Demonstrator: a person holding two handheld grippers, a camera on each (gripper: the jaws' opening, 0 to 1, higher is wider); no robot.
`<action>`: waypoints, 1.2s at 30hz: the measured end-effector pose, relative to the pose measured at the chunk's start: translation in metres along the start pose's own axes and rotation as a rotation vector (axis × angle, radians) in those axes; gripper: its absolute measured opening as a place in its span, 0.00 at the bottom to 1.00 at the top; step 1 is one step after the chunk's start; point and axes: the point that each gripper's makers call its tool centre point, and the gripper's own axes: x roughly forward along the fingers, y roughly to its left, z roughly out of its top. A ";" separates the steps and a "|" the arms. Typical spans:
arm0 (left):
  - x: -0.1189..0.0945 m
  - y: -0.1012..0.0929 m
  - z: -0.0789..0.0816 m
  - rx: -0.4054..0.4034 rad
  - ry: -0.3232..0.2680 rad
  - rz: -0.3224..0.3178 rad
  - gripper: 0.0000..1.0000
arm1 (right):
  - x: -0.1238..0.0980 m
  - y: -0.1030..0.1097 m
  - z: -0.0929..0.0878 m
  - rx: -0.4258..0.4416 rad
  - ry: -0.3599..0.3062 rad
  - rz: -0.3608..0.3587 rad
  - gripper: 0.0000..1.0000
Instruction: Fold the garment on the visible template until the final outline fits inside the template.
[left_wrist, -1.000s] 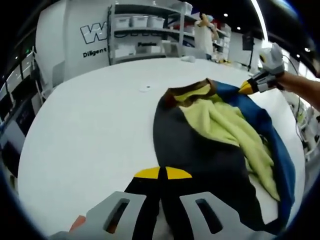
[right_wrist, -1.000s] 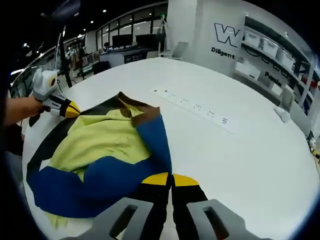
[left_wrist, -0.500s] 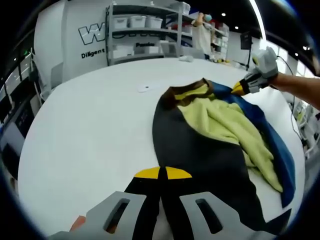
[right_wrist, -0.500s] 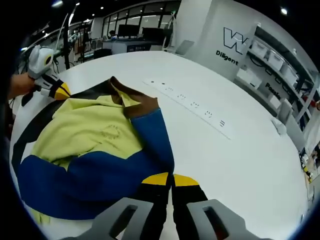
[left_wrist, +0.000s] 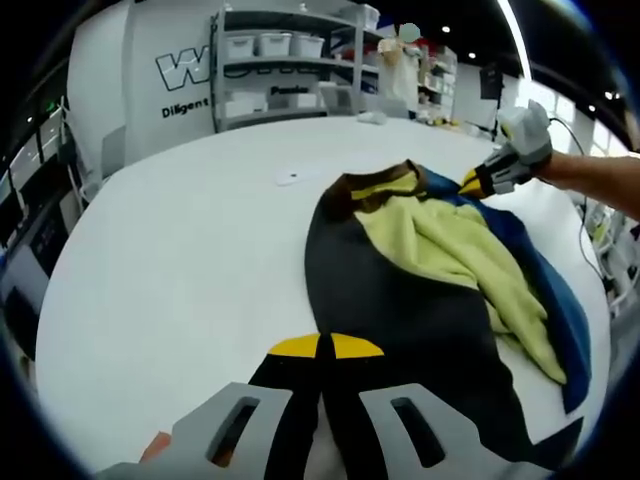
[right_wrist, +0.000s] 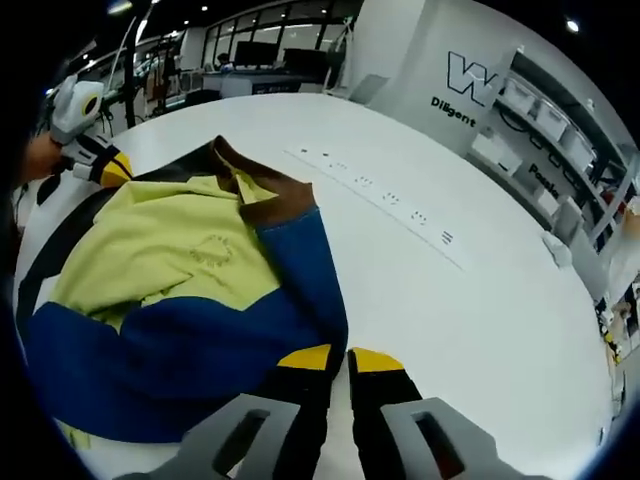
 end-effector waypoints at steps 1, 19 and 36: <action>0.000 0.000 0.000 -0.003 -0.001 0.002 0.00 | 0.000 0.000 0.000 0.007 -0.001 0.001 0.07; -0.010 -0.007 0.005 -0.075 -0.018 0.007 0.14 | -0.029 0.007 0.016 0.031 -0.082 -0.003 0.08; -0.039 -0.026 0.003 -0.061 -0.039 -0.010 0.15 | -0.059 0.039 0.014 0.023 -0.120 0.022 0.08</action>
